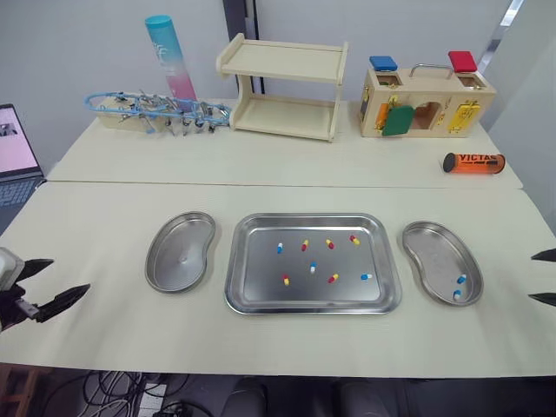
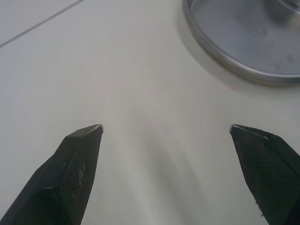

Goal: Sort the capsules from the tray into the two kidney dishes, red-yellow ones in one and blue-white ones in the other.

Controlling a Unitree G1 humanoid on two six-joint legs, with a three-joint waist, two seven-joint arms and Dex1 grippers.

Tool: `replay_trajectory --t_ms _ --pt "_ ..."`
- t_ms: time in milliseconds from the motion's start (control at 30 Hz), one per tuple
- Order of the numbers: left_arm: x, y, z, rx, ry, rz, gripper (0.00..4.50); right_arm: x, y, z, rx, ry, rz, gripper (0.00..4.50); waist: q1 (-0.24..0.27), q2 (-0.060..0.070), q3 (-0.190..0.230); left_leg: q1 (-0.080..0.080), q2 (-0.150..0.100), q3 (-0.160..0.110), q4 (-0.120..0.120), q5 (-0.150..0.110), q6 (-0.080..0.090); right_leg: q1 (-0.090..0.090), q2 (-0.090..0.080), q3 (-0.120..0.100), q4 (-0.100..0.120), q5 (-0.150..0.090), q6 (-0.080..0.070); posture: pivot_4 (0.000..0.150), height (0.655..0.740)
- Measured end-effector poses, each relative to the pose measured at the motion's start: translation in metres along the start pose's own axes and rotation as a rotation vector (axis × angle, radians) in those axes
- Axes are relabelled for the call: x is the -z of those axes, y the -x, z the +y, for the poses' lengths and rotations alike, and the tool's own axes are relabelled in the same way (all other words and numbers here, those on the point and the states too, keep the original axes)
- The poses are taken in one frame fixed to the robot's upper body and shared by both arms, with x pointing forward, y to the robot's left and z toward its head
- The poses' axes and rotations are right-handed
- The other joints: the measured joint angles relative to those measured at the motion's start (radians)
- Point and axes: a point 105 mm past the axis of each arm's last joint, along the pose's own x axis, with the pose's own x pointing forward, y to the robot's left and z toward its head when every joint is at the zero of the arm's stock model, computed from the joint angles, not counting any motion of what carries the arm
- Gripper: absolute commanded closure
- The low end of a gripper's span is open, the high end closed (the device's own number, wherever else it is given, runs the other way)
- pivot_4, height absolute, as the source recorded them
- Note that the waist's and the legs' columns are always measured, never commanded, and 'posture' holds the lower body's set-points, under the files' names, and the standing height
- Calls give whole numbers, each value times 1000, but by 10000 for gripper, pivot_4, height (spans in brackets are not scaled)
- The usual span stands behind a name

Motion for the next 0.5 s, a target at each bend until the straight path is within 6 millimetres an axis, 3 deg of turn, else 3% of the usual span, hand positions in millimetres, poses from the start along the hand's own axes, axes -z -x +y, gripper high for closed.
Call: replay_trajectory --t_ms 133,500 --pt "14 6 -1 3 42 35 0 1 0 1 -5 7 0 282 -3 0 0 0 0 0 0 0 0 0 0 0 1 0 0 1500 7400" --pt "2 7 -15 10 47 22 0 -9 -1 -9 26 31 -22 282 -2 0 0 0 0 1 0 0 0 -1 0 1 1 0 0 1500 7400"
